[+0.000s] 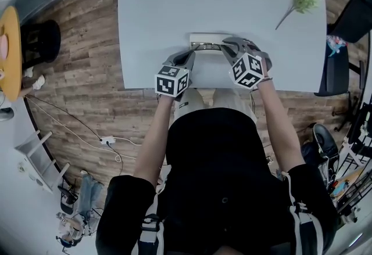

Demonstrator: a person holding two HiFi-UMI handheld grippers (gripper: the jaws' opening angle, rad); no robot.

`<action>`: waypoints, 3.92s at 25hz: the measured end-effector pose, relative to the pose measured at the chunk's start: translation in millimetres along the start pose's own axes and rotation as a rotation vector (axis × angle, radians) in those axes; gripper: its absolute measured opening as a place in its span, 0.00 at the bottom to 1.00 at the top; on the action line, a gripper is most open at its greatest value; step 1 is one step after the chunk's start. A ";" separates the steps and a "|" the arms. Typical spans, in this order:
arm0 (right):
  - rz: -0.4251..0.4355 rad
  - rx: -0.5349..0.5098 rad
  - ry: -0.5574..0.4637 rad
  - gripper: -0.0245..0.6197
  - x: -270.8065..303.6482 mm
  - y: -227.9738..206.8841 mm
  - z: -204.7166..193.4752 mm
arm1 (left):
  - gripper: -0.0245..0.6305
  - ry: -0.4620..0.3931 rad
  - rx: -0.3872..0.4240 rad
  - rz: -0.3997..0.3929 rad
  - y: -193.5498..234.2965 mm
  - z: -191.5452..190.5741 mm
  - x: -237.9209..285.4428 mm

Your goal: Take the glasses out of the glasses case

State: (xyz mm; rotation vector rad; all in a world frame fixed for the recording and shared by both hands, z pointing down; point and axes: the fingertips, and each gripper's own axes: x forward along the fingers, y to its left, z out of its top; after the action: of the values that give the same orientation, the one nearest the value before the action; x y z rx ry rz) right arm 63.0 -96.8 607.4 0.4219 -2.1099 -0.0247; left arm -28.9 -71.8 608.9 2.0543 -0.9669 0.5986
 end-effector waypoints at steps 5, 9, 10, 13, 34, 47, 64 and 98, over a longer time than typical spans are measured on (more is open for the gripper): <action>-0.034 -0.008 0.001 0.12 1.1 -12.4 1.6 | 0.07 -0.005 0.020 -0.004 -7.0 5.2 -6.2; -0.065 0.045 -0.017 0.12 4.6 -24.6 5.1 | 0.07 -0.005 0.031 -0.005 -8.5 5.7 -13.9; -0.073 0.053 -0.021 0.12 5.7 -27.6 5.9 | 0.07 -0.004 0.033 -0.004 -8.2 5.4 -15.1; -0.092 0.055 -0.021 0.12 8.2 -34.3 8.3 | 0.07 -0.003 0.038 -0.005 -6.8 4.7 -17.5; -0.095 0.137 -0.077 0.11 -24.5 -6.8 35.1 | 0.07 -0.014 0.089 -0.081 -22.1 11.5 -33.1; 0.046 0.100 -0.004 0.19 18.6 27.3 42.4 | 0.07 0.022 0.088 -0.090 -0.7 -5.7 -44.5; 0.192 -0.024 0.093 0.16 60.2 32.3 31.1 | 0.07 0.013 0.007 -0.046 24.3 -5.3 -40.1; -0.089 -0.047 0.052 0.08 23.1 28.4 59.5 | 0.07 0.004 0.073 -0.101 17.3 -8.2 -66.8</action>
State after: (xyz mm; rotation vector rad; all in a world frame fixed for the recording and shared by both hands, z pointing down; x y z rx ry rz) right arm -5.5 -85.9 598.7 0.4828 -2.0341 -0.1139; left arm -83.5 -43.6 576.5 2.1514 -0.8444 0.5924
